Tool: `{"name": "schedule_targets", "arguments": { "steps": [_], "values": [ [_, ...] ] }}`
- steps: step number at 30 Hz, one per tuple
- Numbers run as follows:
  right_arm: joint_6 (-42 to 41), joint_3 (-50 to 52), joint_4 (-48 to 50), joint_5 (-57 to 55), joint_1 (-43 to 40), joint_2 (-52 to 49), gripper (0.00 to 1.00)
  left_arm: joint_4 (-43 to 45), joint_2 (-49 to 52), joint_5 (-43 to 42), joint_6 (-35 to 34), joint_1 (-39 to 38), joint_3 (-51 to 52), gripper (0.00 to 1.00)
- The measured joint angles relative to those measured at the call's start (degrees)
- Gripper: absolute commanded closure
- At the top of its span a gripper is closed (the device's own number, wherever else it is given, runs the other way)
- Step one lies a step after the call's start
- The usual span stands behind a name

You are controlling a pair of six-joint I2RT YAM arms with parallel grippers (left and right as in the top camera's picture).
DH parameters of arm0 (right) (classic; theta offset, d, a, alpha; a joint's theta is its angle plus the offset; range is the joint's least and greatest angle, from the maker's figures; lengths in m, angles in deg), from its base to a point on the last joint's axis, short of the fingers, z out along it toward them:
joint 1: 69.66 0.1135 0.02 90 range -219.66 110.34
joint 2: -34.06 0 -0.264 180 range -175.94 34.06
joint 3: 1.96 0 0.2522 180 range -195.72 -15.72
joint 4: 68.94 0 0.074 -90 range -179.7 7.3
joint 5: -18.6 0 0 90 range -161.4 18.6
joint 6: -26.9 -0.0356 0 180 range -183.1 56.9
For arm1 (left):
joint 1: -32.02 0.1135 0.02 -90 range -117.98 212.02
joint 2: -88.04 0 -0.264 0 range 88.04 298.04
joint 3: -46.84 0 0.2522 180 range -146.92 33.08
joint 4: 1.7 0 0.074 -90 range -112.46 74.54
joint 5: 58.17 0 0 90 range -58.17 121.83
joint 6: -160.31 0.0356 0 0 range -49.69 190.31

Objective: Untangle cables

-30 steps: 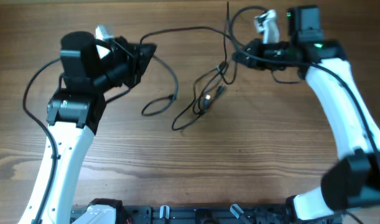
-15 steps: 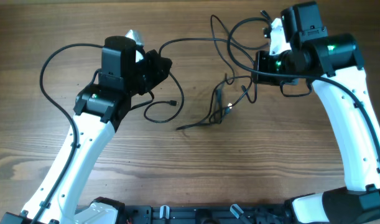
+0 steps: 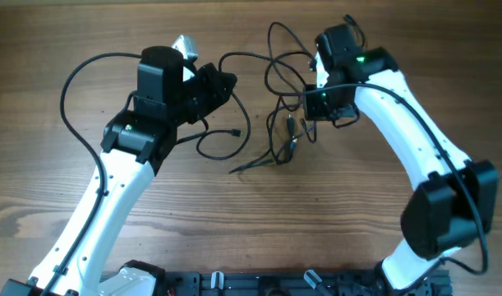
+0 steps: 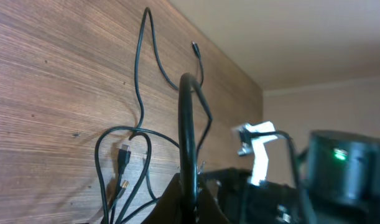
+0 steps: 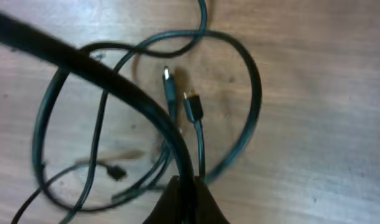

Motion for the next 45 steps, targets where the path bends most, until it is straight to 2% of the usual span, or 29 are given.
{"name": "schedule_targets", "arguments": {
  "steps": [2,5,10,13,16,18,20,22,26,29,32,33,34,36,38,42,45],
  "values": [
    [0.0,0.0,-0.9,-0.4,0.0,-1.1,0.96,-0.2,0.0,-0.2,0.0,0.0,0.0,0.96],
    [0.0,-0.9,-7.9,-0.5,-0.1,-1.3,0.96,-0.9,0.0,-0.6,0.0,-0.1,0.0,0.96],
    [2.1,-7.9,-13.7,1.9,-0.4,1.7,0.95,-0.5,0.7,-0.6,0.0,-0.9,0.0,0.96],
    [5.9,-9.2,-10.2,12.2,-0.7,7.4,0.96,1.6,0.7,-0.6,0.0,-2.0,0.0,0.96],
    [7.8,-9.0,-0.6,24.5,-0.7,8.5,0.95,6.8,0.8,-1.7,-0.9,-2.2,0.0,0.96],
    [8.2,-8.7,5.9,32.2,-0.7,8.3,0.95,8.1,0.8,-2.4,-5.9,-1.5,0.0,0.96],
    [8.2,-8.7,7.6,34.7,-0.7,8.2,0.95,10.4,0.8,-3.6,-10.3,0.0,0.0,0.96],
    [7.9,-8.7,3.6,31.4,-0.7,8.1,0.95,10.9,0.8,-4.5,-12.2,1.5,0.0,0.96],
    [6.3,-8.6,-11.2,15.3,-0.7,8.0,0.95,9.7,0.8,-5.4,-13.0,2.3,0.0,0.96],
    [6.3,-8.6,-17.0,7.5,-0.6,8.0,0.95,9.7,0.9,-6.2,-13.2,2.3,0.0,0.96],
    [6.2,-8.6,-18.3,2.6,-0.7,8.0,0.94,9.7,0.9,-6.3,-13.2,2.3,0.0,0.96],
    [6.3,-8.8,-19.5,2.1,-0.6,8.0,0.91,9.7,0.9,-6.4,-13.2,2.3,0.0,0.96],
    [6.9,-10.2,-22.9,1.6,-0.6,7.7,0.88,9.7,0.9,-6.6,-13.2,2.3,0.0,0.96],
    [8.7,-15.0,-28.1,1.1,-0.6,7.7,0.88,9.7,0.9,-6.6,-13.2,2.3,0.0,0.96],
    [9.7,-14.8,-26.4,2.1,-0.6,7.8,0.88,9.7,0.9,-6.6,-13.2,2.3,0.0,0.96],
    [9.9,-3.2,-20.0,2.9,-0.2,6.3,0.94,9.9,0.9,-6.6,-13.3,2.3,0.0,0.96],
    [10.1,1.6,-19.3,3.0,-0.2,1.8,0.92,9.9,0.9,-6.6,-13.4,2.3,0.0,0.96]
  ]
}}
